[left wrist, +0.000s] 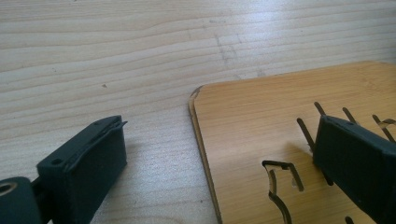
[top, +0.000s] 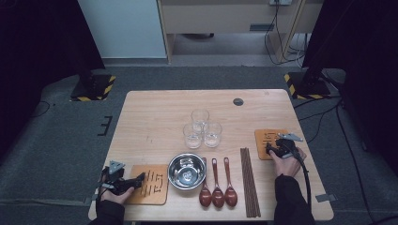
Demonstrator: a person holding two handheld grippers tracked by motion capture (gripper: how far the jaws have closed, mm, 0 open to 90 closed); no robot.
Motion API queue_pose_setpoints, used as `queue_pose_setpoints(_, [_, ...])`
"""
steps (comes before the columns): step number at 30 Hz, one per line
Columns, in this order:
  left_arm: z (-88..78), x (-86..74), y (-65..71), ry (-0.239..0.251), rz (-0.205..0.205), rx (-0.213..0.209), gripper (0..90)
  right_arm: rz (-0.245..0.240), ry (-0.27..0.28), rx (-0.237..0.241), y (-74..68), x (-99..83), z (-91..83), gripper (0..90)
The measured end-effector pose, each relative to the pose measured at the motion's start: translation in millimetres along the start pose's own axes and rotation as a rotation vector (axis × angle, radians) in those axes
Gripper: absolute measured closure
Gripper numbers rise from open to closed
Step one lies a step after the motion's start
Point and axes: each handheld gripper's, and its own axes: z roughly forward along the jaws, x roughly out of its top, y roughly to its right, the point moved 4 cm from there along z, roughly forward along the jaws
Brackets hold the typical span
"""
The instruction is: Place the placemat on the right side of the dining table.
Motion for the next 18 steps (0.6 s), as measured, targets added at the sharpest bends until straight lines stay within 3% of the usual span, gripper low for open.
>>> queue_pose_setpoints(5, [0.0, 0.0, 0.0, 0.0, 0.0, 0.0, 1.9, -0.024, -0.005, 0.003, 0.6, -1.5, 4.4, 38.7])
queue_pose_setpoints(18, [0.0, 0.0, 0.0, 0.0, 0.0, 0.0, 1.9, -0.03, 0.01, 0.035, -1.5, -1.7, 6.4, 38.8])
